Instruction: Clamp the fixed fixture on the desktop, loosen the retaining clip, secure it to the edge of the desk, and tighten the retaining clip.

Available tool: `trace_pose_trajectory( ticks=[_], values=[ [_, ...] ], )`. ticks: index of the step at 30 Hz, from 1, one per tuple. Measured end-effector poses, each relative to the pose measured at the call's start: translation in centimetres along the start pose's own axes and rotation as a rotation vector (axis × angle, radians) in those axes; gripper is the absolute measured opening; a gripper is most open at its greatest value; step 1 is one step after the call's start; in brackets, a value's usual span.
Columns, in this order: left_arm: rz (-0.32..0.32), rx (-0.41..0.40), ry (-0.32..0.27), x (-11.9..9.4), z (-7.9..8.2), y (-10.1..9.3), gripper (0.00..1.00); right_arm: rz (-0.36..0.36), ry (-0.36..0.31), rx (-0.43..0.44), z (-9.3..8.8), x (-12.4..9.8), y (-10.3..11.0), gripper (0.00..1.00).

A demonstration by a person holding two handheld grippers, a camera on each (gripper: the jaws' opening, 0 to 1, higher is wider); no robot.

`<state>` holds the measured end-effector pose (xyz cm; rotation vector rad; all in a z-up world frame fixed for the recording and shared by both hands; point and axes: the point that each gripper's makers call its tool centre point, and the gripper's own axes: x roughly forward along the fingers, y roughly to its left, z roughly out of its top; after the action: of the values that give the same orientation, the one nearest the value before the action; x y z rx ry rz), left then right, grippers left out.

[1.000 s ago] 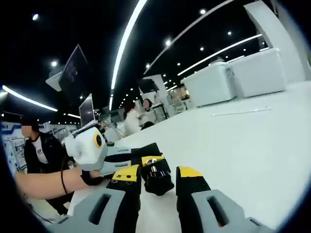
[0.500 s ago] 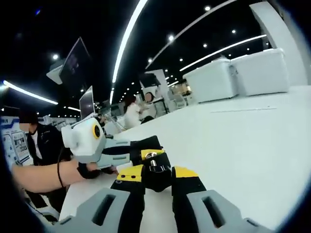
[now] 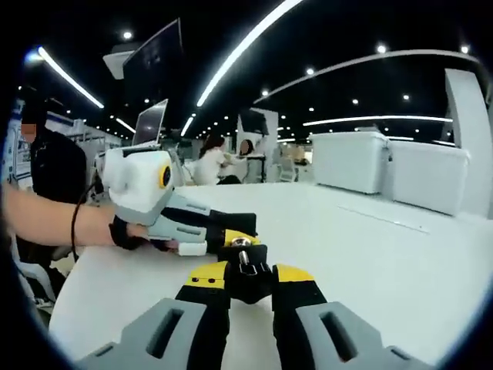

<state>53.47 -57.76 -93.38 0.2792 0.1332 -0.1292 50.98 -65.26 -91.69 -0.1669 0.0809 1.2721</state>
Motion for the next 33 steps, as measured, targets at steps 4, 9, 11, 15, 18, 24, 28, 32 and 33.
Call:
trace_pose_trajectory(
  ticks=[4,9,11,15,18,24,28,32,33],
  values=[
    [0.0,0.0,-0.001,0.1,0.0,0.0,0.09,-0.01,0.004,-0.111,0.1,0.0,0.1,0.2],
    [0.0,0.0,0.0,0.1,0.1,-0.3,0.09,-0.022,0.011,-0.258,0.3,0.0,0.4,0.2],
    [0.0,-0.001,0.0,0.1,0.1,-0.3,0.09,-0.026,0.013,-0.287,0.2,0.0,0.6,0.2],
    [0.001,0.002,-0.002,0.0,0.2,-0.4,0.09,-0.021,0.022,-0.339,0.1,0.3,0.3,0.2],
    [0.001,0.002,-0.002,-0.1,0.3,-0.5,0.09,-0.027,0.025,-0.441,0.2,0.1,0.7,0.2],
    [0.001,0.001,-0.002,-0.1,0.2,-0.3,0.09,-0.033,0.029,-0.497,0.1,0.1,0.9,0.2],
    [0.002,0.001,-0.003,-0.1,0.2,-0.3,0.09,-0.03,0.031,-0.55,0.1,0.3,1.1,0.2],
    [0.002,0.001,-0.003,-0.1,0.3,-0.3,0.09,-0.027,0.03,-0.563,0.3,0.0,1.6,0.2],
    [0.002,0.0,-0.003,-0.1,0.3,-0.4,0.09,-0.027,0.03,-0.564,0.3,-0.1,1.7,0.2]
  ],
)
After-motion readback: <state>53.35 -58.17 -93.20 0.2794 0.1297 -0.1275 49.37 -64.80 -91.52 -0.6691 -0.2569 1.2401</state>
